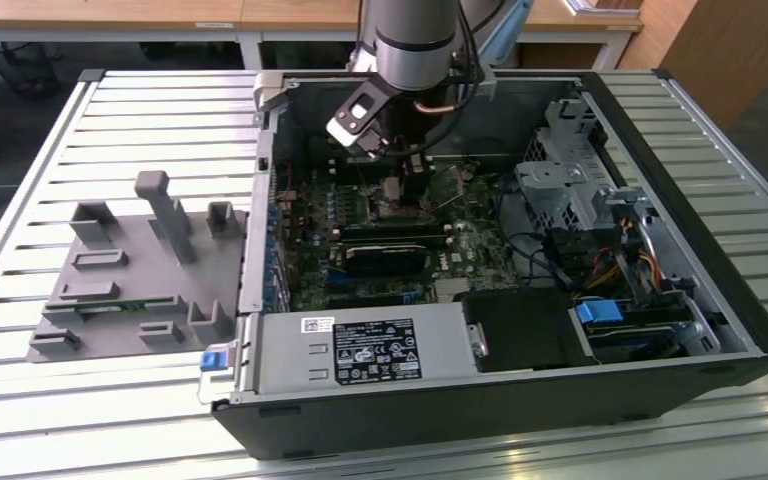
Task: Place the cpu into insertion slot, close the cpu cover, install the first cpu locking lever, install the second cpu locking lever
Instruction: 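Place the cpu into insertion slot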
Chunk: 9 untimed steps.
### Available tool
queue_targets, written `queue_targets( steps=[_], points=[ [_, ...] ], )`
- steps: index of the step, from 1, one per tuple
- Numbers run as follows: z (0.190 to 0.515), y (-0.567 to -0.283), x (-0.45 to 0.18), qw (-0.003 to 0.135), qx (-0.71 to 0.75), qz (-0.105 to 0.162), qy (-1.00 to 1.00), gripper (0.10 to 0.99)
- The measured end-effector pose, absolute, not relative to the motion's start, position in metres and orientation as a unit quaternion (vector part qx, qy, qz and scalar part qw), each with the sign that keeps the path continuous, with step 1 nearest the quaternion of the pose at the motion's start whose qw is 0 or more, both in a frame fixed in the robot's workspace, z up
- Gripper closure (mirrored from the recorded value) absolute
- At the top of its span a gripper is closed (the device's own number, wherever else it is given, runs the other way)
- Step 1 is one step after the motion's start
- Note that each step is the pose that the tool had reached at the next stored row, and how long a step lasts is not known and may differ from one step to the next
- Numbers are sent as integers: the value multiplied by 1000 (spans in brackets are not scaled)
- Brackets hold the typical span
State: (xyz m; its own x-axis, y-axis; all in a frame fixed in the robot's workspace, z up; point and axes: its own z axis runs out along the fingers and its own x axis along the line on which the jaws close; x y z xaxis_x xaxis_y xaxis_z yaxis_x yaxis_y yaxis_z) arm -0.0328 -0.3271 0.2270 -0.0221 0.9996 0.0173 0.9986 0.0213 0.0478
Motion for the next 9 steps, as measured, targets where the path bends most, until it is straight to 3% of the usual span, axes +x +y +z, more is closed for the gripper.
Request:
queue_targets(
  steps=[9],
  points=[
    [217,-326,-35,11,704,23,709,545]
  ],
)
